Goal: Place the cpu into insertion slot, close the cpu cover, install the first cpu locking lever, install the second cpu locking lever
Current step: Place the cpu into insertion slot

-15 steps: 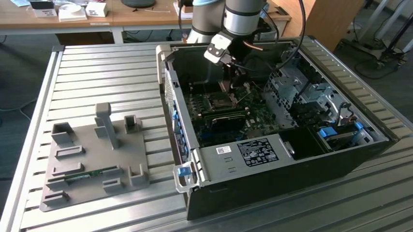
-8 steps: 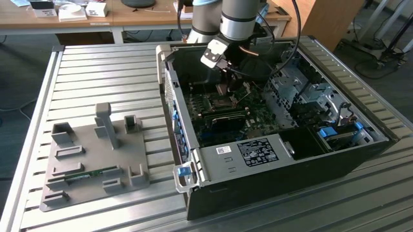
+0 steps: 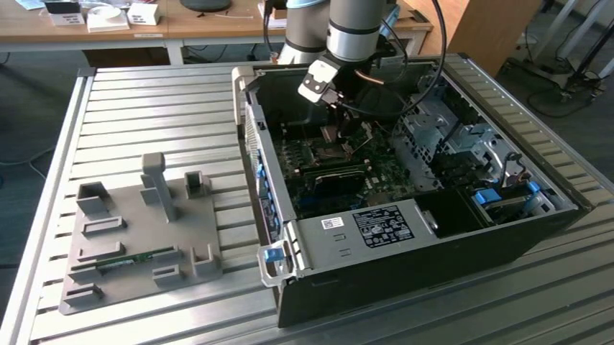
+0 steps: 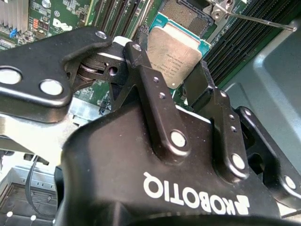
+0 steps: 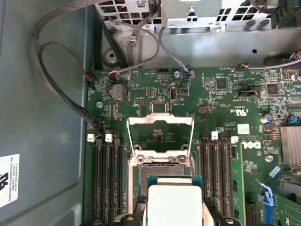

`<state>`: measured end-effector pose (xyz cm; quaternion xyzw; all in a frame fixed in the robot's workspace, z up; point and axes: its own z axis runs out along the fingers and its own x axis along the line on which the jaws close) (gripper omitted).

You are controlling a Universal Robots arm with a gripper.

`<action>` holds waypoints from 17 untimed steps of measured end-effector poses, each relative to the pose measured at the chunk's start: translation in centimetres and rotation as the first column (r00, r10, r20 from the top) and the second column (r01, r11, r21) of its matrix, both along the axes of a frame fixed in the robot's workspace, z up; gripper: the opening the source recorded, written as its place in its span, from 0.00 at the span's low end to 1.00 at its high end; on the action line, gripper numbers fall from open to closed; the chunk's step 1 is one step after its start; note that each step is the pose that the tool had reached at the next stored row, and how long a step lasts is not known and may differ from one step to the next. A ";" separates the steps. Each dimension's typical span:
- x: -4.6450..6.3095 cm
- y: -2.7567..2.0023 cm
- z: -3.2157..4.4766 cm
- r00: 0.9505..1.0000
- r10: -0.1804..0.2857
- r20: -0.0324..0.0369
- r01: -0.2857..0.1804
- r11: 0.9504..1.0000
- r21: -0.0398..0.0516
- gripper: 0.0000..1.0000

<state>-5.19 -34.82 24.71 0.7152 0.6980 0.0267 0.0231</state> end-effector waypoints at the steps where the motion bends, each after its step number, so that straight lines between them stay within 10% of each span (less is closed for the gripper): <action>1: 0.0 0.03 -0.01 1.000 0.000 0.000 0.000 1.000 0.000 0.54; 17: 0.0 0.22 -0.16 1.000 0.000 0.000 0.000 1.000 0.000 0.54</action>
